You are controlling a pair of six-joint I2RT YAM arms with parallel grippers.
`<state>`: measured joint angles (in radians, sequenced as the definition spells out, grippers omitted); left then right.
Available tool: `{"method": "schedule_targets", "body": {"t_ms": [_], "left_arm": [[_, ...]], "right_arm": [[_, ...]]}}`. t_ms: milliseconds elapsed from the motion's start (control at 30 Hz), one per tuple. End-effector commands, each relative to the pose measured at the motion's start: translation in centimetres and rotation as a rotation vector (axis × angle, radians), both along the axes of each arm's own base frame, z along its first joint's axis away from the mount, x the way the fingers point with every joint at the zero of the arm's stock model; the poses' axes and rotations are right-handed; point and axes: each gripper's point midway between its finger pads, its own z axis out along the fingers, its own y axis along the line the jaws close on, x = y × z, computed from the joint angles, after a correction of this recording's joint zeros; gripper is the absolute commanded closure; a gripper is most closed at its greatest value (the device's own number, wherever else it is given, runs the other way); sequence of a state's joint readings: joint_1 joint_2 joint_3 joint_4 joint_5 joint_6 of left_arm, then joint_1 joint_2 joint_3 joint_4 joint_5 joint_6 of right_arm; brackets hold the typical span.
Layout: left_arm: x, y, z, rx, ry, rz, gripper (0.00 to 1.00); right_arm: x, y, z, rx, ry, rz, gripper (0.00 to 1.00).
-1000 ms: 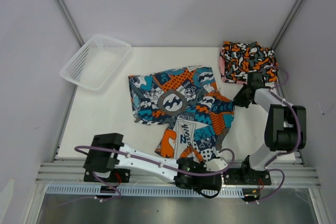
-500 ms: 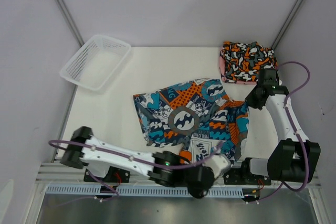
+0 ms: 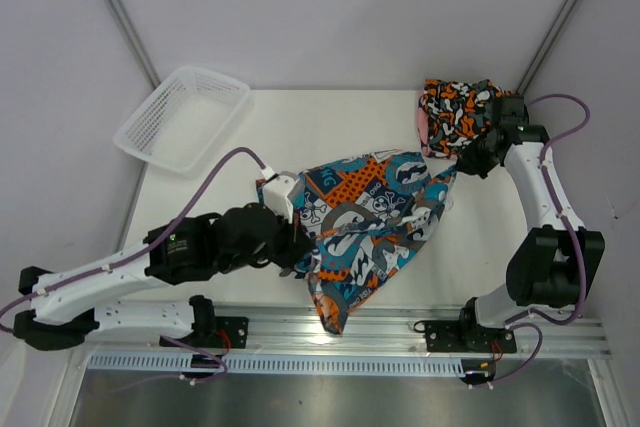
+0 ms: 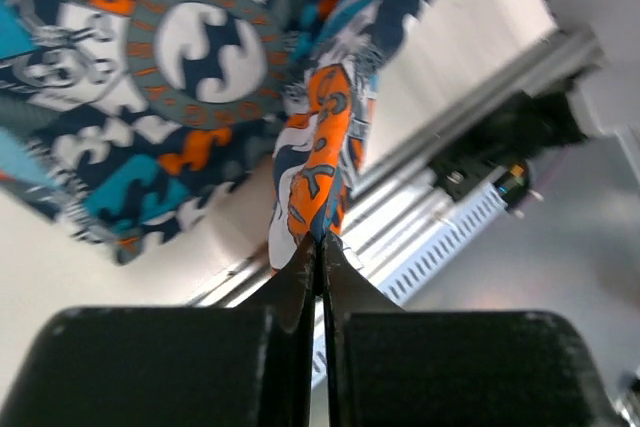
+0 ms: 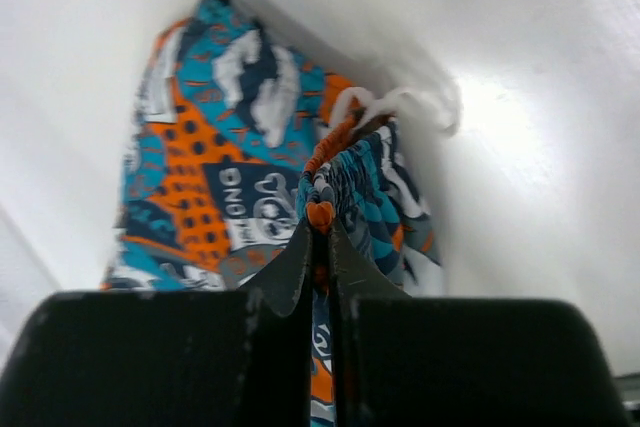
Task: Fold and stack the shorts
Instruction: Fold the shorts
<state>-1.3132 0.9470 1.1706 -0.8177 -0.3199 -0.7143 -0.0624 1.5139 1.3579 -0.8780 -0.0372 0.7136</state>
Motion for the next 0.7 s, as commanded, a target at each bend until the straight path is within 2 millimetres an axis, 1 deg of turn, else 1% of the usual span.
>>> {"method": "schedule_targets", "body": {"t_ms": [0, 67, 100, 167, 200, 267, 300, 367, 400, 467, 500, 567, 600, 633, 667], "left_arm": [[3.0, 2.9, -1.5, 0.119, -0.028, 0.093, 1.00], [4.3, 3.9, -1.5, 0.142, -0.035, 0.138, 1.00], [5.5, 4.8, -1.6, 0.160, -0.042, 0.173, 1.00], [6.6, 5.2, -1.5, 0.160, -0.053, 0.191, 1.00], [7.7, 5.9, -1.4, 0.160, -0.057, 0.232, 1.00], [8.9, 6.5, -1.4, 0.172, -0.058, 0.266, 1.00], [10.1, 7.4, -1.5, 0.185, -0.060, 0.303, 1.00], [11.3, 8.0, -1.7, 0.199, -0.055, 0.336, 1.00], [12.3, 8.7, -1.9, 0.203, -0.048, 0.360, 1.00], [13.5, 8.9, -1.8, 0.194, -0.053, 0.367, 1.00], [14.5, 9.7, -1.7, 0.187, -0.051, 0.399, 1.00], [15.5, 10.1, -1.8, 0.185, -0.042, 0.412, 1.00], [16.5, 10.9, -2.1, 0.203, -0.031, 0.439, 1.00], [16.8, 11.1, -2.3, 0.203, -0.017, 0.436, 1.00], [17.3, 11.3, -2.2, 0.202, -0.016, 0.445, 1.00]], "right_arm": [[2.2, 2.5, 3.1, 0.161, -0.061, -0.084, 1.00], [2.9, 2.9, 3.7, 0.202, -0.067, -0.116, 1.00], [3.6, 3.1, 3.7, 0.237, -0.074, -0.154, 1.00], [4.3, 3.3, 3.8, 0.275, -0.088, -0.192, 1.00], [5.2, 3.6, 4.0, 0.295, -0.118, -0.200, 1.00], [6.0, 3.8, 4.1, 0.333, -0.123, -0.250, 1.00], [6.9, 4.0, 4.2, 0.345, -0.141, -0.258, 1.00], [7.8, 4.6, 4.2, 0.371, -0.147, -0.284, 1.00], [8.4, 4.6, 4.3, 0.373, -0.161, -0.297, 1.00], [9.4, 4.7, 4.0, 0.383, -0.165, -0.327, 1.00], [9.8, 5.7, 4.1, 0.382, -0.175, -0.316, 1.00], [10.6, 6.2, 3.6, 0.384, -0.171, -0.327, 1.00], [11.3, 6.9, 3.9, 0.395, -0.197, -0.331, 1.00], [11.8, 7.2, 4.2, 0.395, -0.216, -0.330, 1.00], [12.2, 7.5, 3.9, 0.391, -0.216, -0.334, 1.00]]}}
